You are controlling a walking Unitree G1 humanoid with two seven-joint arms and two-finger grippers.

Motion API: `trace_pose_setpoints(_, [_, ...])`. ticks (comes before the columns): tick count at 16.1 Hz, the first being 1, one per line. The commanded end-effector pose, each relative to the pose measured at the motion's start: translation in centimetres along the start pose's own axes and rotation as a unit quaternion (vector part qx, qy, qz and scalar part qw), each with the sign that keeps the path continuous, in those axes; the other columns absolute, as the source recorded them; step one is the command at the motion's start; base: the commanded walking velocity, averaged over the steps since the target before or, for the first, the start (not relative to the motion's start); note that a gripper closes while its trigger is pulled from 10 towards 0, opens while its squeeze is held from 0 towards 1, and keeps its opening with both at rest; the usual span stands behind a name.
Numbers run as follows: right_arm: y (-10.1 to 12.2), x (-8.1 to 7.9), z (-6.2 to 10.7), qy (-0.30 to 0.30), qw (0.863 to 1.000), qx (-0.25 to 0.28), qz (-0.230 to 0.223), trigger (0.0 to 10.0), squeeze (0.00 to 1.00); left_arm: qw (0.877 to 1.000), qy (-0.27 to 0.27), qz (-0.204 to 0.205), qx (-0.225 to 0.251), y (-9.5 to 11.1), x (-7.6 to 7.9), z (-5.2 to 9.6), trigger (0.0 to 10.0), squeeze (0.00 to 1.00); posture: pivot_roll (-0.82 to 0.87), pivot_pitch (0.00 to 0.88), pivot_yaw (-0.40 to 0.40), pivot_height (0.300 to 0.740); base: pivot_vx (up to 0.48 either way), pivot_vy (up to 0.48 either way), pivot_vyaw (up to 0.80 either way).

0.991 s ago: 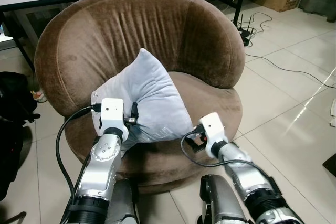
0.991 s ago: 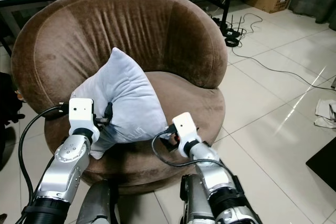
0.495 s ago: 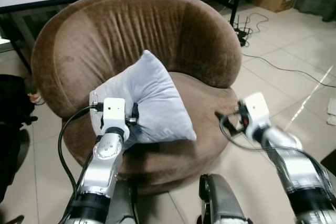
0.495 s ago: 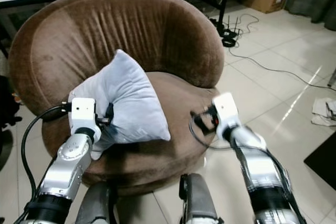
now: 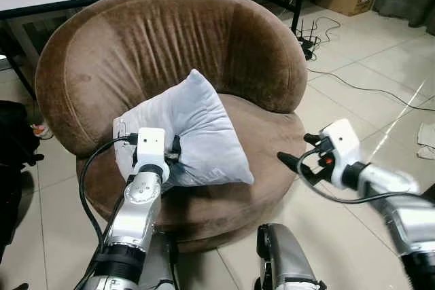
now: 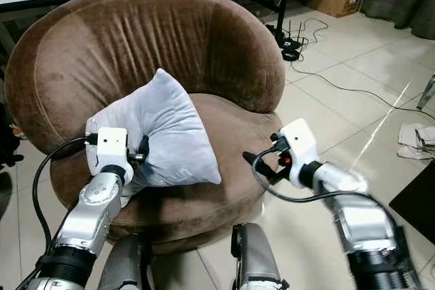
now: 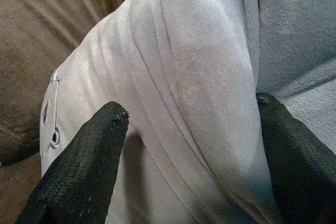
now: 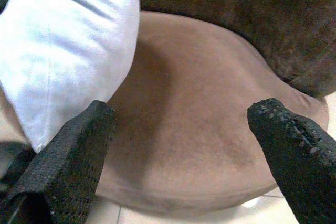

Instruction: Move the pillow to the sofa from floor

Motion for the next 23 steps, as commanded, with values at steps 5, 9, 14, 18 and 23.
trace_pose_setpoints(5, [5.2, -1.5, 1.4, 0.11, 0.991, -0.016, 0.076, 10.0, 0.0, 0.998, 0.02, -0.008, -0.063, -2.9, -0.4, 0.3, 10.0, 0.0, -0.21, 0.0, 0.011, 0.544, 0.0, 0.0, 0.0])
trace_pose_setpoints(9, [5.0, -2.0, 1.5, 0.154, 0.981, -0.059, 0.104, 10.0, 0.0, 0.998, 0.024, -0.003, -0.064, -2.9, -0.3, 0.3, 10.0, 0.0, -0.21, 0.0, -0.008, 0.544, 0.0, 0.0, 0.0])
trace_pose_setpoints(14, [4.7, -3.1, 1.6, 0.202, 0.969, -0.083, 0.113, 10.0, 0.0, 0.997, 0.035, 0.01, -0.073, -3.4, -0.6, 0.3, 10.0, 0.0, -0.2, 0.0, -0.016, 0.544, 0.0, 0.0, 0.0])
trace_pose_setpoints(18, [4.6, -3.5, 1.5, 0.209, 0.968, -0.084, 0.112, 10.0, 0.0, 0.997, 0.034, 0.029, -0.064, -3.2, -0.6, 0.5, 10.0, 1.0, -0.2, 0.0, -0.018, 0.544, 0.0, 0.0, 0.0])
trace_pose_setpoints(23, [3.8, -3.8, 1.2, 0.214, 0.968, -0.085, 0.098, 10.0, 0.0, 0.997, 0.046, 0.03, -0.048, -2.8, -1.3, 0.6, 10.0, 1.0, -0.19, 0.0, -0.019, 0.544, 0.0, 0.0, 0.0])
Point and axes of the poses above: a point about 5 cm out from each wrist's last joint towards the gripper, its own z axis pointing back from the gripper into the wrist, its own y axis along the axis of the wrist's last joint, x = y × z, the point moved 1 cm from there along -z, pointing out of the wrist towards the gripper, and after that the axes turned 13 degrees about -z, right-handed, at the moved point
